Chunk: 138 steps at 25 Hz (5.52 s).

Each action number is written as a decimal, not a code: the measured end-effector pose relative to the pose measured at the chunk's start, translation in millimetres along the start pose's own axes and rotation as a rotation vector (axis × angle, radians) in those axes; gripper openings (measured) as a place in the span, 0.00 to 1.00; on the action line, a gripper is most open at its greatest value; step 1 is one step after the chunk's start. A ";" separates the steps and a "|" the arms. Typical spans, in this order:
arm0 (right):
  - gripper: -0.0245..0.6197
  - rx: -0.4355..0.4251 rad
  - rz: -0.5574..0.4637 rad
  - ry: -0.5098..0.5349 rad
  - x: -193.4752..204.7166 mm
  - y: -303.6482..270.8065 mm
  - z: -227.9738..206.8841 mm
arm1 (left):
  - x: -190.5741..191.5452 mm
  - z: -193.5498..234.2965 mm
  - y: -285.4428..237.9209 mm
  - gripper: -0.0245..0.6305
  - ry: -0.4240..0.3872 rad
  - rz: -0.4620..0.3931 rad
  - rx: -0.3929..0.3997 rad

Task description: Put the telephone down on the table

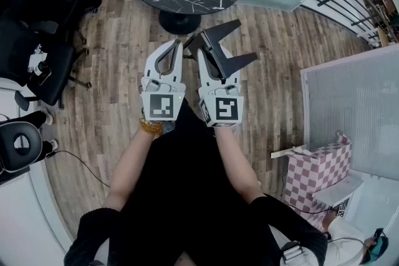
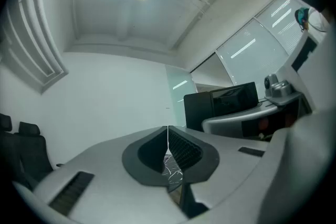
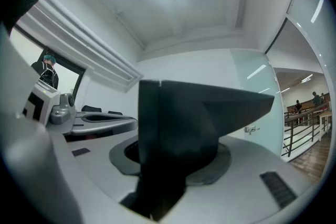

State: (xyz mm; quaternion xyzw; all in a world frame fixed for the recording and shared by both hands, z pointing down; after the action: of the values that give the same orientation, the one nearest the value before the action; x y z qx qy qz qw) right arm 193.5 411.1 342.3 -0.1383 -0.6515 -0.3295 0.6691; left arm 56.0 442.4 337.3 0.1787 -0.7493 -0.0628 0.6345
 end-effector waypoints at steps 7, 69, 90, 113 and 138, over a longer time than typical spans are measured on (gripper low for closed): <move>0.32 0.003 0.010 -0.059 8.4 -11.1 2.0 | 8.6 8.3 -5.3 0.06 0.029 0.018 0.002; 0.32 -0.002 0.127 -0.029 114.5 -343.5 -66.4 | 155.6 200.6 -254.9 0.06 0.106 0.121 0.004; 0.32 0.107 0.186 0.010 145.5 -444.6 -80.9 | 207.5 265.9 -345.6 0.06 0.161 0.139 0.166; 0.32 -0.047 0.211 -0.037 224.8 -557.5 -184.0 | 284.2 264.9 -486.3 0.06 0.053 0.220 0.104; 0.32 -0.077 0.293 -0.109 291.2 -591.7 -169.6 | 315.7 276.7 -470.7 0.06 0.048 0.326 0.083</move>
State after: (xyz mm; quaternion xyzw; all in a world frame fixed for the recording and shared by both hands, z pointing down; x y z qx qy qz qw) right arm -61.0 -209.6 459.1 -0.2751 -0.6467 -0.2449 0.6679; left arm -166.1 -140.9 427.7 0.0823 -0.7550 0.0760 0.6460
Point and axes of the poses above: the fingertips, and each gripper's own axes: y backward along the fingers, z to its left, x out of its underside, the point moved 8 cm from there along y, backward along the fingers, and after that the axes turned 9 degrees about -z, right-handed, at the moved point
